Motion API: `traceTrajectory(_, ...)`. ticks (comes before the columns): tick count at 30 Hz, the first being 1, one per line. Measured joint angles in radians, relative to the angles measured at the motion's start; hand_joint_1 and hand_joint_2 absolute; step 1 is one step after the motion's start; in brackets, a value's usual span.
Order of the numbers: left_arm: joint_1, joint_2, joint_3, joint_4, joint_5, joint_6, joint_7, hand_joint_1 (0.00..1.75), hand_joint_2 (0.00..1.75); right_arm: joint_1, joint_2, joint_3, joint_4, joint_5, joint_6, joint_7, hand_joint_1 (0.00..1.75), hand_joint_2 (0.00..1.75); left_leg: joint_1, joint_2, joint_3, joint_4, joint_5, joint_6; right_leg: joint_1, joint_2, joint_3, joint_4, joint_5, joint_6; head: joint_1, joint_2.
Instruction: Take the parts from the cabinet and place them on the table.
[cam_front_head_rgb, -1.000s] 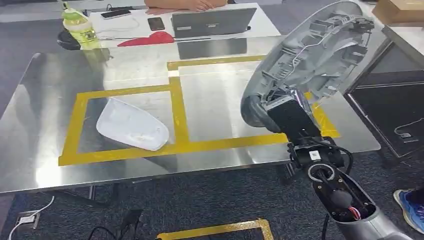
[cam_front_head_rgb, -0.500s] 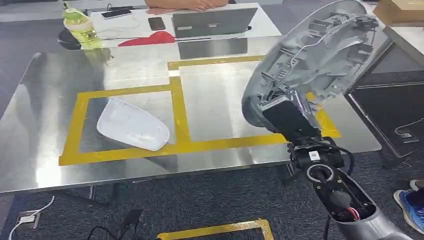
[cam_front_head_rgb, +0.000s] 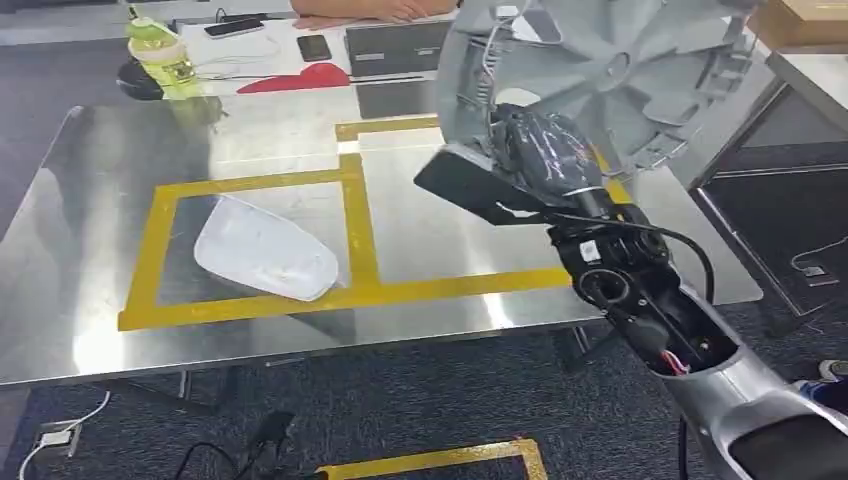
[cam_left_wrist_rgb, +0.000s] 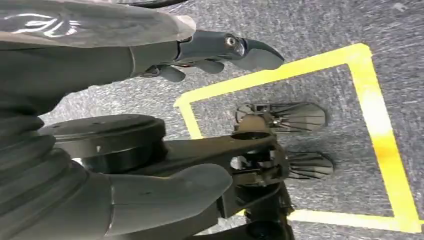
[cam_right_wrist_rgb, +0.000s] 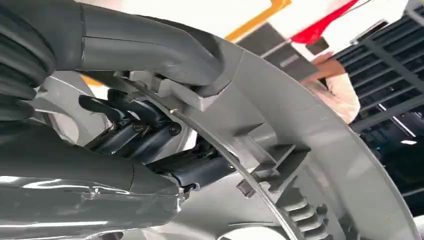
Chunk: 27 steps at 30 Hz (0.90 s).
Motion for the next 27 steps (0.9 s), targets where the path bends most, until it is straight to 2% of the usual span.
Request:
traceTrajectory(7,-0.006,0.0,-0.005,0.0,0.001,0.005,0.0,0.0,1.75,-0.118,0.069,0.059,0.201,0.05,-0.012,-0.034,1.75,1.75,0.0,-0.001,0.0,0.0,0.0,0.0,0.0,-0.001,0.0,0.001,0.0,0.0,0.001,0.0)
traceTrajectory(15,-0.006,0.0,-0.006,0.0,-0.006,0.005,0.008,0.0,1.75,-0.178,0.127,0.108,0.369,0.123,-0.017,-0.023,1.75,1.75,0.0,-0.001,0.0,0.0,0.0,0.0,0.0,-0.001,-0.001,0.001,0.0,0.0,0.002,0.0)
traceTrajectory(27,-0.018,-0.001,-0.008,0.0,-0.029,-0.011,0.019,0.0,1.75,-0.23,0.201,0.219,0.573,0.285,0.043,0.007,1.75,1.75,0.0,-0.001,0.0,0.0,0.0,0.0,0.0,-0.001,-0.001,0.001,0.0,0.0,0.003,0.0)
